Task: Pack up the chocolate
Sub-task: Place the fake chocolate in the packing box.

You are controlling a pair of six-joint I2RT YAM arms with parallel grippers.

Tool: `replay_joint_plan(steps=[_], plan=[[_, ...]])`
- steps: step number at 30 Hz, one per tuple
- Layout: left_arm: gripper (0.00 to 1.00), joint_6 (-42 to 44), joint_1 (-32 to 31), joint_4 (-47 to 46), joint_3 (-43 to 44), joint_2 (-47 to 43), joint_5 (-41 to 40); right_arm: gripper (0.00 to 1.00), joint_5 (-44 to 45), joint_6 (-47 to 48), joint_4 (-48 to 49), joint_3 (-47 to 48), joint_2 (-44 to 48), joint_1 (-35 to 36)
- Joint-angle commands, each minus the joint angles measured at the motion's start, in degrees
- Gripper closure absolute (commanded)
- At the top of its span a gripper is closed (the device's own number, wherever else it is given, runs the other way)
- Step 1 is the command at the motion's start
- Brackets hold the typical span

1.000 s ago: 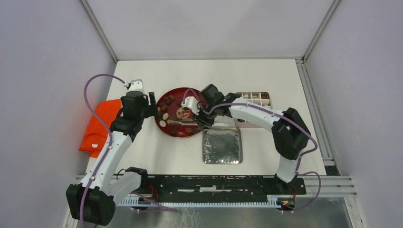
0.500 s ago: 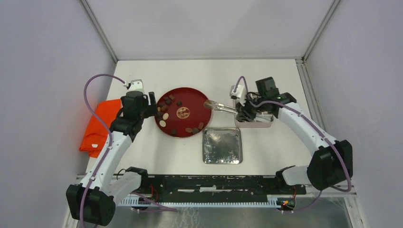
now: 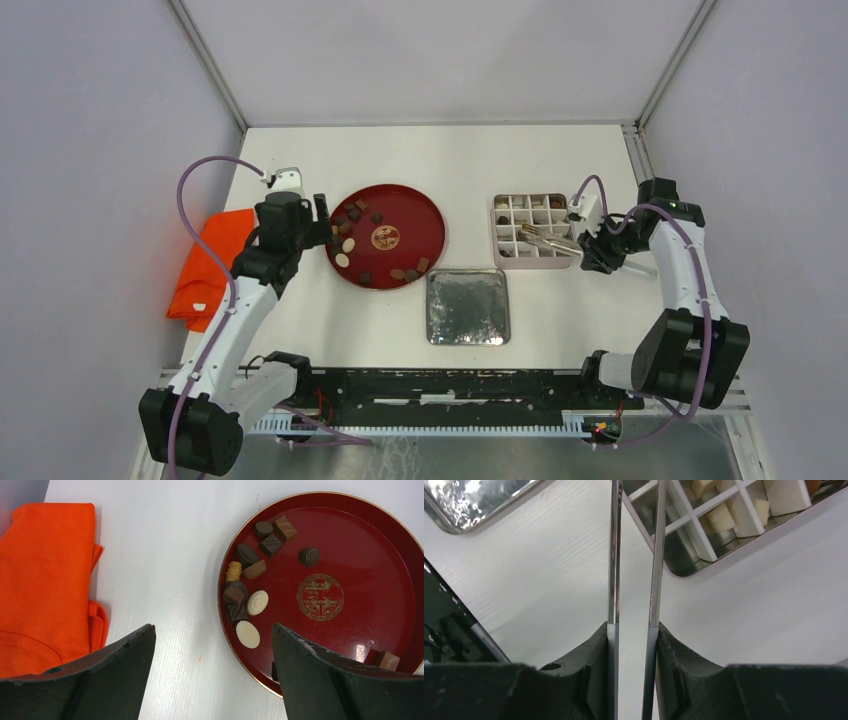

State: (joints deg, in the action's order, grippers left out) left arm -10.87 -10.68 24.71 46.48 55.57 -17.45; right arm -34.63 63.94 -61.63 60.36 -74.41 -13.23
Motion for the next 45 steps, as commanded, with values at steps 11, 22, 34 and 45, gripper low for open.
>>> replay_joint_plan(steps=[11, 22, 34, 45], plan=[[0.09, 2.38, 0.22, -1.86, 0.03, -0.02, 0.89, 0.94, 2.3, 14.51, -8.24, 5.46, -4.15, -3.9], [0.09, 2.43, 0.21, -1.86, 0.1, 0.04, 1.01, 0.82, 2.88, 15.42, -9.07, 5.89, -5.55, -3.84], [0.09, 2.43, 0.21, -1.86, 0.06, -0.11, 1.02, 0.69, 3.26, 13.98, -7.73, 5.4, -6.03, -3.89], [0.09, 2.39, 0.12, -1.86, 0.06, -0.2, 1.02, 0.63, 3.34, 13.7, -7.62, 5.49, -6.14, -3.9]])
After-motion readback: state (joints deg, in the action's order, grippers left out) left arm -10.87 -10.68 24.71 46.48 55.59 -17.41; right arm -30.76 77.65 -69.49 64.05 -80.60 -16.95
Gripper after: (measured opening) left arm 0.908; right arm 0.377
